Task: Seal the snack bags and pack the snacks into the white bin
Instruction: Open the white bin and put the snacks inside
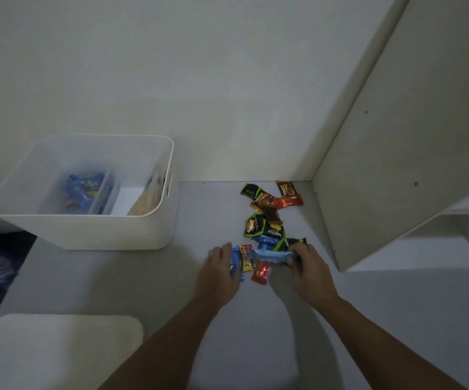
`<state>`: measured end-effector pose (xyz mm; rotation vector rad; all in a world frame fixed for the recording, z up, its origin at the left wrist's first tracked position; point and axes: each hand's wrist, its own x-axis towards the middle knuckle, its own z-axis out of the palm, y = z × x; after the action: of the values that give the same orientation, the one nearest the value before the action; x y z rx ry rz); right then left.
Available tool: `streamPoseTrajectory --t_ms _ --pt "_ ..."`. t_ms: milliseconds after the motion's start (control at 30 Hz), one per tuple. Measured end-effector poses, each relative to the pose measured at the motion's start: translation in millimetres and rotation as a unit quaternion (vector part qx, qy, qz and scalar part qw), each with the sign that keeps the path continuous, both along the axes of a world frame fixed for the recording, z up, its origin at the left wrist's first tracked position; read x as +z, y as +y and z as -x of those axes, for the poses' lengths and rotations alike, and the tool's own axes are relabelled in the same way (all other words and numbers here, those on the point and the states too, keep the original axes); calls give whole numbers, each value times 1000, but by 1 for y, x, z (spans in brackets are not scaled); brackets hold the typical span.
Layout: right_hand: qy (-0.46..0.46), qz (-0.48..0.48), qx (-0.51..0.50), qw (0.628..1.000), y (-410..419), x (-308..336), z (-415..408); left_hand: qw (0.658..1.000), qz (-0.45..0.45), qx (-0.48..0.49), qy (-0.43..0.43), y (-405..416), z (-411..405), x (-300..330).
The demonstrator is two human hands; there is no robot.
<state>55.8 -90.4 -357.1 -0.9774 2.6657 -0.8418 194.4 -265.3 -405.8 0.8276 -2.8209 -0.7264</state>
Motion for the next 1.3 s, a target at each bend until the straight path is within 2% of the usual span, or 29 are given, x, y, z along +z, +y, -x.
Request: streamPoseTrajectory --t_ms 167,367,533,767,900,1133,1300 --pt "0 -11 -19 1000 0 -5 -5 998 -18 4 -65 3 13 -10" --pt "-8 -19 -27 999 -2 -3 -11 998 4 -2 -58 12 14 -13" --pt "-20 17 -16 1000 -28 29 -3 997 -32 56 47 -8 9 16" --pt "-13 89 27 996 -120 118 -1 958 -99 140 230 -77 16 152" --pt "1 95 71 993 -184 167 -13 929 -140 195 281 -130 -2 210" --pt "14 23 125 992 -279 205 -55 896 -189 313 251 -221 -41 236" --pt "-41 -42 107 992 -332 191 -85 872 -237 371 211 -253 -55 221"
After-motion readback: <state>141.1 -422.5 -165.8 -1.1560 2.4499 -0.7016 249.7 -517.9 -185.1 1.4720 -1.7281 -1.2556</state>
